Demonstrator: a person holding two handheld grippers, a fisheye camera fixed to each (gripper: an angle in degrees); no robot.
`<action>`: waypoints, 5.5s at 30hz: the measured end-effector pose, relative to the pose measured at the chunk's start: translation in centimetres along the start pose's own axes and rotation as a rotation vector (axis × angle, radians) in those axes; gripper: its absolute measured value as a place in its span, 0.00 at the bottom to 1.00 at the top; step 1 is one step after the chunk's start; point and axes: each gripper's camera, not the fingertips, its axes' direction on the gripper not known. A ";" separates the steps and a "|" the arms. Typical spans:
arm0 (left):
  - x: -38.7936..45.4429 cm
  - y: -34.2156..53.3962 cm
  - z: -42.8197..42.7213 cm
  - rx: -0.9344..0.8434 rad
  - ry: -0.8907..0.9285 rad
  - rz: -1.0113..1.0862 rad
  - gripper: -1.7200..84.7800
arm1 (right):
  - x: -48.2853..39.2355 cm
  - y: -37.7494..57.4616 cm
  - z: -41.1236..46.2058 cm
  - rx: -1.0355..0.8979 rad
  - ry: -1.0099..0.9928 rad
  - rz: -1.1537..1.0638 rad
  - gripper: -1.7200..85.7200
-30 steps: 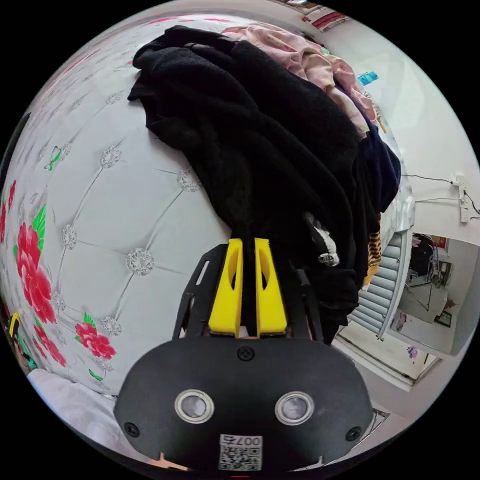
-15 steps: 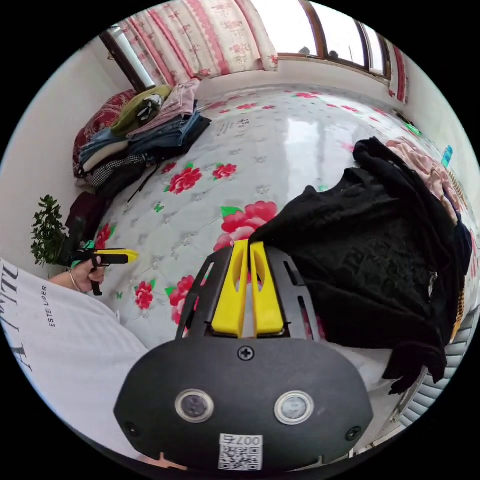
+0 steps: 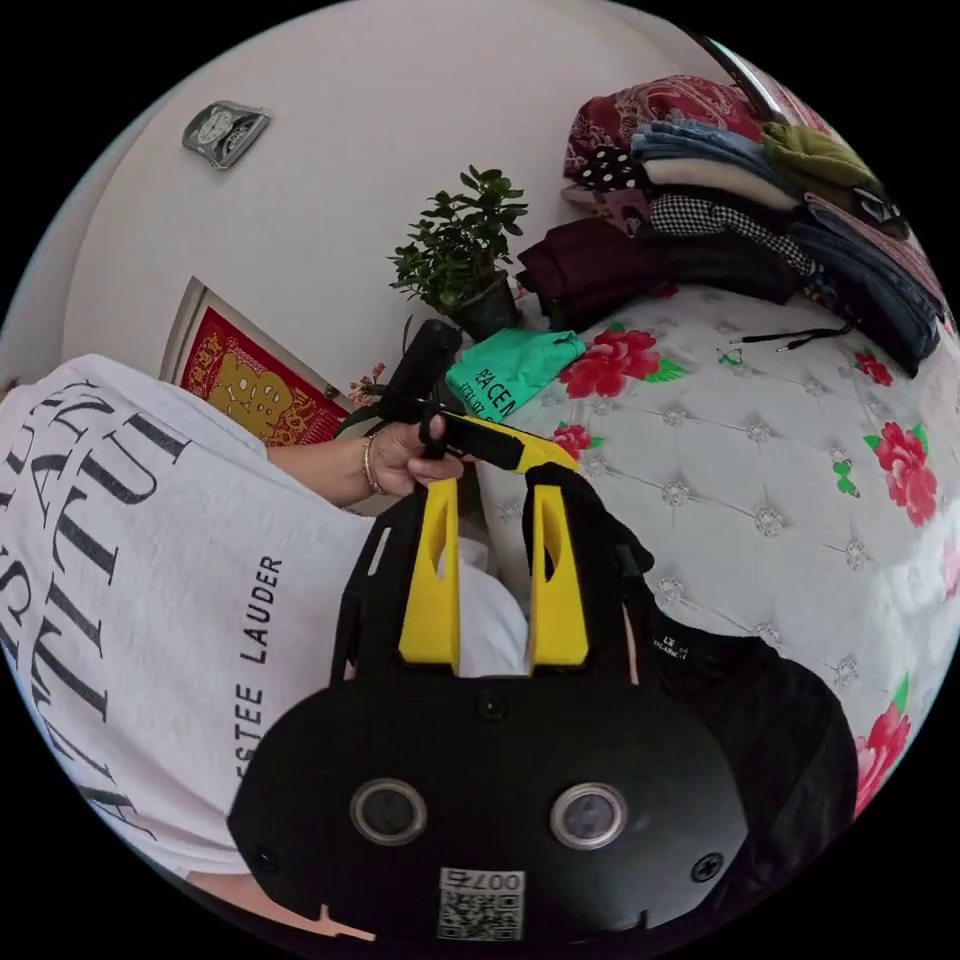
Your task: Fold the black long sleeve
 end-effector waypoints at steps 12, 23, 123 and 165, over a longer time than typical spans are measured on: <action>4.6 3.7 0.1 -0.112 -0.119 0.034 0.20 | 12.0 10.4 -20.0 0.149 0.587 0.346 0.14; 10.3 4.0 16.2 -0.510 -0.482 0.191 0.18 | 23.6 8.3 -19.2 -0.121 0.573 0.453 0.11; 5.0 16.3 5.6 -0.246 -0.696 0.041 0.15 | 3.2 33.6 -32.4 0.083 0.764 0.431 0.13; 7.6 11.6 3.2 -0.002 -0.628 0.103 0.09 | -7.7 25.0 -37.1 0.370 0.765 0.370 0.10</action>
